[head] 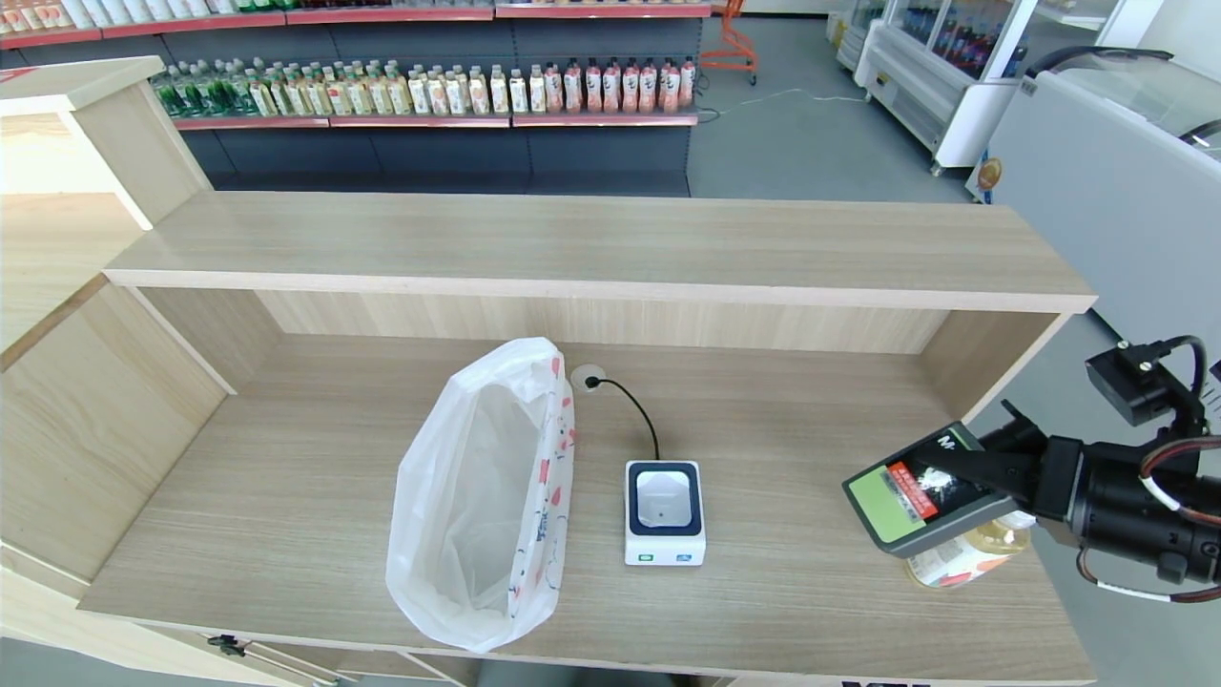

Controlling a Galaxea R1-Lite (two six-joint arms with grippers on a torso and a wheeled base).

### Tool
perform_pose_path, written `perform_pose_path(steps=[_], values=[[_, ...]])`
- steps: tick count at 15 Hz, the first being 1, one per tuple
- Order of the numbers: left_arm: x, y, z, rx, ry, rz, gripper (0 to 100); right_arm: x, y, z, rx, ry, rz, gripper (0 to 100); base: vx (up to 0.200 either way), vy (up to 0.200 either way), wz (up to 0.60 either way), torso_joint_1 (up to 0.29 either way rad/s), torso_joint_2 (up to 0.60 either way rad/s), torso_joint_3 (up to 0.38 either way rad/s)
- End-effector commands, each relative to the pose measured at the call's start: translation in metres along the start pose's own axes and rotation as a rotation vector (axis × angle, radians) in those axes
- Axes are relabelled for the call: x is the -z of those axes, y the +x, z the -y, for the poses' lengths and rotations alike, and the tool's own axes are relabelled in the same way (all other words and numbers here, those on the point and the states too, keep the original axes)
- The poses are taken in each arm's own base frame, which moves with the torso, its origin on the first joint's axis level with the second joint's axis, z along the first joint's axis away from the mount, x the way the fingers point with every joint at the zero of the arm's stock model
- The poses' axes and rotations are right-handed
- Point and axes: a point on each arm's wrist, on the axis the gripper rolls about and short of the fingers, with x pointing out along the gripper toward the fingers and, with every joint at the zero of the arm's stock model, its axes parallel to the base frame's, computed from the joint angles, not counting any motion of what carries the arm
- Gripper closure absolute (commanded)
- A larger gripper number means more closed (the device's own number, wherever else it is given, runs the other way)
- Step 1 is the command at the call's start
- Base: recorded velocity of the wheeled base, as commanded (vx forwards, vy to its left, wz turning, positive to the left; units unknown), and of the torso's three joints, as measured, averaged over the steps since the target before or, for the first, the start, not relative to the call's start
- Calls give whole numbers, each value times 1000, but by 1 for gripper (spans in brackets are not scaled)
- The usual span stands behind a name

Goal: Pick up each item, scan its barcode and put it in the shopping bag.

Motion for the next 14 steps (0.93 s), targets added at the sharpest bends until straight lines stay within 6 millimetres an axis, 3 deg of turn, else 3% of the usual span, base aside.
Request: perform_pose_path(steps=[1,5,8,14], values=[[0,0,0,0,0,1,0,0,-1,-1,-6,-4,1,100,0,200,0,-2,2,-2],[0,0,0,0,0,1,0,4,6,-8,-39,-23,-33,100,0,200,0,5,1,0],[0,0,0,0,0,1,0,10,23,4,47,-89,-67,100,0,200,0,-4,-1,4],[0,0,0,0,0,1,0,14,57,30,141,-123,-71,100,0,0,0,0,0,0]])
